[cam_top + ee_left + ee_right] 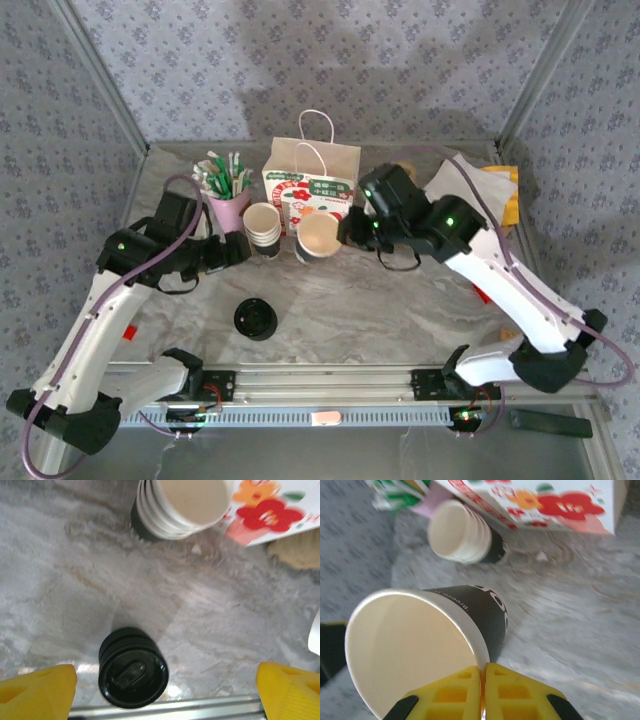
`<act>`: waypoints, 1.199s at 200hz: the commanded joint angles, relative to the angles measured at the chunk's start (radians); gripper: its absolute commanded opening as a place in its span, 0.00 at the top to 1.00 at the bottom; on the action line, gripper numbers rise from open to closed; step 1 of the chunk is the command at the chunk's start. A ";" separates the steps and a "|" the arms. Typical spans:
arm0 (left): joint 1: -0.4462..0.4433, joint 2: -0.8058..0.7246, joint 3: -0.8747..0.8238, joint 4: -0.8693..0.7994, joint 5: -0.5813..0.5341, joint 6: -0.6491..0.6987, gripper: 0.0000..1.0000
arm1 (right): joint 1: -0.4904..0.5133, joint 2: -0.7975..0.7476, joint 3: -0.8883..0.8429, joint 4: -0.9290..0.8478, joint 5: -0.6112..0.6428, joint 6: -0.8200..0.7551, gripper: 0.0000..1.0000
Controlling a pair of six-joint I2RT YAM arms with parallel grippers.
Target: Pack the takeout coffee
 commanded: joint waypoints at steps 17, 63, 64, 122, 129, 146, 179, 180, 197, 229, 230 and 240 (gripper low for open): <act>-0.014 -0.009 -0.089 -0.070 0.030 -0.025 0.08 | 0.013 -0.118 -0.316 0.015 -0.057 -0.168 0.90; -0.016 0.041 -0.130 -0.048 0.072 -0.023 0.08 | 0.017 -0.166 -0.605 0.147 -0.086 -0.220 0.89; -0.016 0.043 -0.130 -0.048 0.072 -0.023 0.08 | 0.016 -0.164 -0.607 0.147 -0.085 -0.222 0.89; -0.017 0.083 -0.135 -0.041 0.073 -0.026 0.08 | 0.013 -0.136 -0.652 0.157 -0.034 -0.232 0.83; -0.017 0.083 -0.138 -0.041 0.071 -0.026 0.09 | 0.013 -0.130 -0.650 0.145 -0.031 -0.235 0.81; -0.018 0.084 -0.147 -0.041 0.071 -0.027 0.09 | 0.004 -0.113 -0.638 0.114 -0.014 -0.235 0.79; -0.018 0.087 -0.150 -0.061 0.066 -0.011 0.09 | -0.003 -0.108 -0.588 0.057 0.040 -0.236 0.69; -0.018 0.087 -0.150 -0.061 0.066 -0.011 0.09 | -0.002 -0.109 -0.586 0.056 0.041 -0.235 0.68; -0.017 0.086 -0.145 -0.081 0.059 0.000 0.12 | -0.002 -0.124 -0.521 0.017 0.084 -0.235 0.57; -0.018 0.078 -0.165 -0.117 0.046 0.003 0.20 | 0.006 -0.108 -0.320 -0.069 0.122 -0.361 0.42; -0.018 0.078 -0.166 -0.118 0.047 0.003 0.20 | 0.007 -0.105 -0.315 -0.072 0.123 -0.365 0.42; -0.018 0.081 -0.180 -0.125 0.052 0.006 0.24 | 0.008 -0.079 -0.266 -0.109 0.136 -0.387 0.41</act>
